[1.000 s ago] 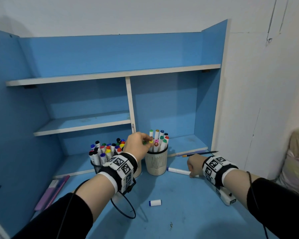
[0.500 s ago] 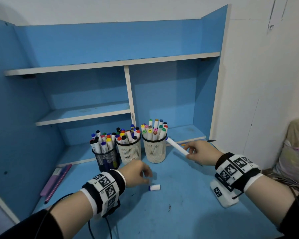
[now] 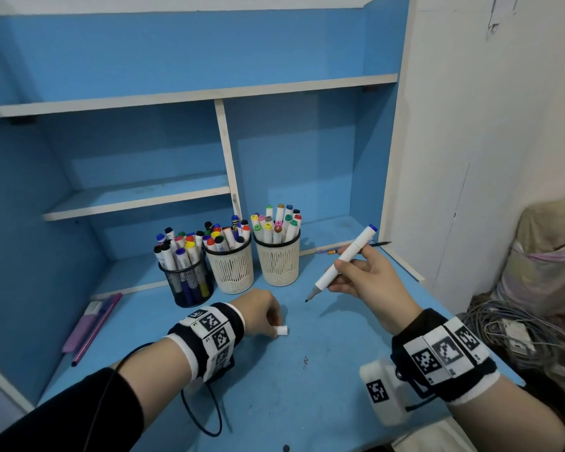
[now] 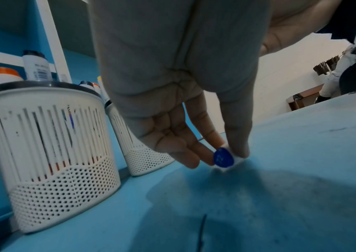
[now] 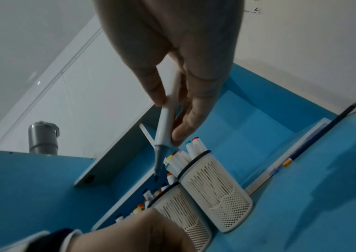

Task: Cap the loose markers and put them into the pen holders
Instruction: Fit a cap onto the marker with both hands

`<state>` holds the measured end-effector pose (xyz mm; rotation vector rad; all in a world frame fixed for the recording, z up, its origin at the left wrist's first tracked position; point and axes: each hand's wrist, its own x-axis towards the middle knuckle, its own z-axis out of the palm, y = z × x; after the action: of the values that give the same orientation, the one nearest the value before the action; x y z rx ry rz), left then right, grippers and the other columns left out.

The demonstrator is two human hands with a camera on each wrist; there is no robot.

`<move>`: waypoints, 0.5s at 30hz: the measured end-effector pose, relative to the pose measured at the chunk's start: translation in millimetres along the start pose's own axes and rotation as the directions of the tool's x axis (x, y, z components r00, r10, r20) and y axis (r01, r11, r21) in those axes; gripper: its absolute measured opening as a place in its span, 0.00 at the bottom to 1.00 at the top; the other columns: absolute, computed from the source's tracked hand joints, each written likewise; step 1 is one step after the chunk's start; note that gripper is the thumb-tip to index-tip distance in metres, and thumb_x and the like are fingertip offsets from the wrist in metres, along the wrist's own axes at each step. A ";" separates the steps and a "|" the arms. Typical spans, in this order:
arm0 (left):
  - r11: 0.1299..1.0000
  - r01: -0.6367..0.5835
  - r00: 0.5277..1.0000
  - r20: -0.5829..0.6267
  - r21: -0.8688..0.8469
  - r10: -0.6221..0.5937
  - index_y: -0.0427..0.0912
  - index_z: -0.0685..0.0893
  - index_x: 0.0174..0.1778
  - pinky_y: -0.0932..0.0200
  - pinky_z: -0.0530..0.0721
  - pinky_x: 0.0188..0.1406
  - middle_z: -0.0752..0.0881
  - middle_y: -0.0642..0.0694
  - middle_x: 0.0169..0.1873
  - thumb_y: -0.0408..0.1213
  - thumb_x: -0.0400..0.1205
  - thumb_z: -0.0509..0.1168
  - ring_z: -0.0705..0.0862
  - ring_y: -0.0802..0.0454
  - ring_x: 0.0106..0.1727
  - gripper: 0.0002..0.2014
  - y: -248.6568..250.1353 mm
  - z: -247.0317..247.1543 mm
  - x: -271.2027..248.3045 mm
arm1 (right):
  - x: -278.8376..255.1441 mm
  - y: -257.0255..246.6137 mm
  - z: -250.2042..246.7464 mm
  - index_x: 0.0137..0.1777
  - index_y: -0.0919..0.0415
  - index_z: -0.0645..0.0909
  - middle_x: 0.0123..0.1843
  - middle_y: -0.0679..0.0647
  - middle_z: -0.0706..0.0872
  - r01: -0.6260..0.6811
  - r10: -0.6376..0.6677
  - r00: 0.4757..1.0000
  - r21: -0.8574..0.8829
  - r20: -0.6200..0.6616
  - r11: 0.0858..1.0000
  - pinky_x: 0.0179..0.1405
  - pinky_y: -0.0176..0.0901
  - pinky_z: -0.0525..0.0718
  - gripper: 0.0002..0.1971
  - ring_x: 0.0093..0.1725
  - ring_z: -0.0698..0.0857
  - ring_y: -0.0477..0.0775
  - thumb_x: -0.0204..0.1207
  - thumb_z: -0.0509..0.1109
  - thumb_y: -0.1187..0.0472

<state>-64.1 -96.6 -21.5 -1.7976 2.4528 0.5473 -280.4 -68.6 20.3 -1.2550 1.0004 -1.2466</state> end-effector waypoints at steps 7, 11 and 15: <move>0.987 -0.079 0.979 -0.196 -0.141 0.050 0.48 0.83 0.42 0.60 0.81 0.45 0.83 0.52 0.39 0.34 0.72 0.73 0.81 0.54 0.43 0.07 6.9 -10.3 -24.3 | -17.3 -2.2 -0.2 0.53 0.59 0.76 0.47 0.72 0.86 0.051 -0.032 0.992 0.160 -0.123 0.986 0.45 0.47 0.89 0.07 0.42 0.88 0.62 0.80 0.64 0.70; 0.964 -0.095 0.941 -0.339 -0.247 0.006 0.48 0.84 0.42 0.72 0.76 0.35 0.83 0.56 0.38 0.36 0.71 0.76 0.80 0.57 0.42 0.09 12.0 -16.7 -45.8 | -22.6 4.2 3.7 0.52 0.62 0.73 0.49 0.73 0.85 0.054 -0.008 0.986 0.273 -0.165 0.961 0.40 0.43 0.89 0.07 0.42 0.88 0.62 0.79 0.66 0.70; 0.911 -0.123 0.896 -0.439 -0.394 -0.069 0.47 0.85 0.41 0.76 0.76 0.33 0.88 0.53 0.39 0.35 0.69 0.78 0.84 0.59 0.41 0.10 19.8 -19.4 -66.7 | -26.6 11.5 16.0 0.53 0.63 0.73 0.48 0.72 0.85 0.048 0.009 0.985 0.325 -0.170 0.944 0.39 0.44 0.90 0.07 0.42 0.87 0.64 0.79 0.66 0.71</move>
<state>-57.9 -36.5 18.1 -2.2717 2.8281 0.7867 -266.2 -41.5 7.7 -0.9126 0.8560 -1.4868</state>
